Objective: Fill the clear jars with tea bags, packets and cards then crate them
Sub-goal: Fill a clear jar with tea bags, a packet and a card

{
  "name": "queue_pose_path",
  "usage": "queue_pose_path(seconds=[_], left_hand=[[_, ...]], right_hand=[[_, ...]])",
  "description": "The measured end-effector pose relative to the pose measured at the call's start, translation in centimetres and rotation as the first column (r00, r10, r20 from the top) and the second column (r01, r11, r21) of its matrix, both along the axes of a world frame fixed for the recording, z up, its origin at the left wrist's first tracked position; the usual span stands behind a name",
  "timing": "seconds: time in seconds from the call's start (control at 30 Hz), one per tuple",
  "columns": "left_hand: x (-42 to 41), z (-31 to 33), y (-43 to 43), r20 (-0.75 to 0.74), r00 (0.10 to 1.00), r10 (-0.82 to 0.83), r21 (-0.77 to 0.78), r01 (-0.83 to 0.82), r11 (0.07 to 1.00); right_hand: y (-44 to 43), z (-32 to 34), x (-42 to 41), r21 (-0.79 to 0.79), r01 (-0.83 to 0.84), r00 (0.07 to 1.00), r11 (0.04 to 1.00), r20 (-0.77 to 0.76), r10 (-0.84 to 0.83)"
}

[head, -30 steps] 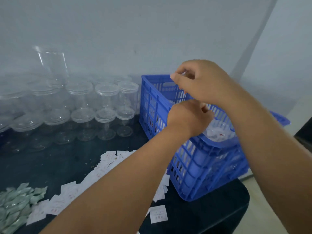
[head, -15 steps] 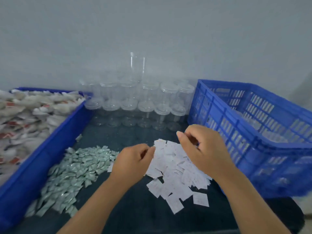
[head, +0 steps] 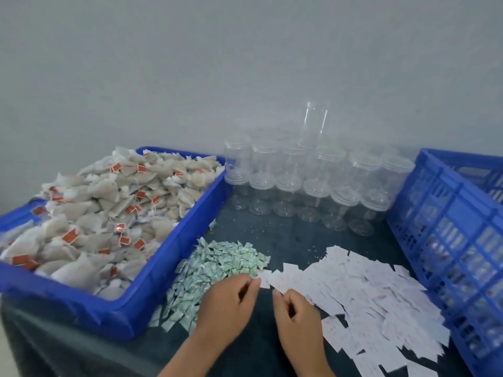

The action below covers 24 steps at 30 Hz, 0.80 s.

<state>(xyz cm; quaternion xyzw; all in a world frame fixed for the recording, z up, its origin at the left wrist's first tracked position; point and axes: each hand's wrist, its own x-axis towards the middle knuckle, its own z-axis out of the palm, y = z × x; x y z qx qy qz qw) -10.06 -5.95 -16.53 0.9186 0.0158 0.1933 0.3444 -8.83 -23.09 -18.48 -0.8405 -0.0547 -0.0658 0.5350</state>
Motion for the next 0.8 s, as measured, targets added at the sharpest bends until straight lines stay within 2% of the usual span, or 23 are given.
queue_pose_path(seconds=[0.1, 0.27, 0.37, 0.5, 0.67, 0.8], left_hand=[[2.7, 2.9, 0.3, 0.064, 0.998, 0.005, -0.034, -0.003, 0.999], [11.4, 10.5, 1.8, 0.087, 0.995, 0.050, -0.059, -0.045, 0.997], [17.3, 15.2, 1.3, 0.095, 0.995, 0.009, -0.100, 0.001, 0.995], [23.9, 21.0, -1.7, 0.113, 0.991, -0.065, -0.080, 0.075, 0.994], [30.2, 25.7, -5.2, 0.073, 0.989, -0.127, -0.265, 0.142, 0.954], [33.6, 26.2, -7.2, 0.075, 0.988, -0.135, -0.364, 0.153, 0.919]], right_hand=[[-0.1, -0.4, 0.2, -0.043, -0.005, 0.999, 0.999, 0.047, 0.007], [0.0, -1.1, 0.5, -0.069, 0.016, 0.998, 0.997, 0.057, -0.012], [0.3, -1.3, 0.7, -0.072, 0.006, 0.999, 0.997, 0.049, -0.002], [0.6, -1.8, 1.0, -0.124, 0.002, 0.997, 0.992, 0.075, 0.008], [0.5, -3.3, 1.6, -0.150, -0.003, 0.997, 0.989, 0.073, 0.014], [0.4, -3.2, 2.1, -0.146, 0.008, 0.998, 0.989, 0.055, 0.000]])
